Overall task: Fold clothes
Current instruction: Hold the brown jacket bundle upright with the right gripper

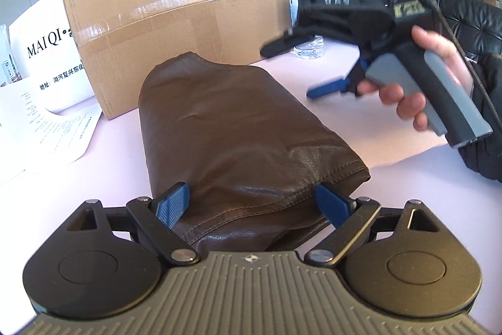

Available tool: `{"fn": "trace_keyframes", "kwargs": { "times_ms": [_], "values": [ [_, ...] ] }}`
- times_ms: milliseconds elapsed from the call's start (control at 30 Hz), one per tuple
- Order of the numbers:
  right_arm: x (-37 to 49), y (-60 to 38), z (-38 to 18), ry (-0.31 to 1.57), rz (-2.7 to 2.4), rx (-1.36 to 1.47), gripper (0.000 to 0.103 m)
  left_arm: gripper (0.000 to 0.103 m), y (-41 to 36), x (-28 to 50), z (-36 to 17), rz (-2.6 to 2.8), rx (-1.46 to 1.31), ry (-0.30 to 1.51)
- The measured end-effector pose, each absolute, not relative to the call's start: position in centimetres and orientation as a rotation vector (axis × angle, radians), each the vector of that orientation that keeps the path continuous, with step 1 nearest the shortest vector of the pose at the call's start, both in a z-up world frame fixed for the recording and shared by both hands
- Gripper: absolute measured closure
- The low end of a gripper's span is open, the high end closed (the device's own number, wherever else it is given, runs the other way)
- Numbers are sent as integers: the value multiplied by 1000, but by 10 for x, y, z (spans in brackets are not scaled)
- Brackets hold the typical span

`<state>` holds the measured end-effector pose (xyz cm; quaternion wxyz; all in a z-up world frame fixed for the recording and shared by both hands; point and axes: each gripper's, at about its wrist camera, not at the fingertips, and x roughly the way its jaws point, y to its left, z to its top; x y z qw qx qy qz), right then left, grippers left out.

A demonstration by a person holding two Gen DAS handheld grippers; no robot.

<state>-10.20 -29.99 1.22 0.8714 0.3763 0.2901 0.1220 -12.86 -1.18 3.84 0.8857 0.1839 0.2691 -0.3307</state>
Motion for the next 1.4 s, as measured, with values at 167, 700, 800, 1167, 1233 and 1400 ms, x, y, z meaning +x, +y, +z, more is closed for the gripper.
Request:
{"fn": "trace_keyframes", "kwargs": {
  "times_ms": [167, 700, 800, 1167, 1233, 1400],
  "values": [
    [-101, -274, 11, 589, 294, 591, 0, 15, -12, -132, 39, -687, 384, 559],
    [-76, -256, 6, 618, 460, 577, 4, 16, -11, -134, 41, -689, 382, 559],
    [-75, -258, 5, 625, 477, 603, 26, 15, -10, -134, 42, -689, 381, 557],
    [-81, -256, 7, 584, 514, 593, 68, 16, 11, -143, 68, -696, 295, 479],
    [-80, -256, 6, 589, 513, 599, 68, 16, 22, -147, 79, -650, 269, 429],
    [-78, -257, 3, 608, 507, 614, 65, 16, 51, -130, 93, -538, 141, 437]
  ]
}}
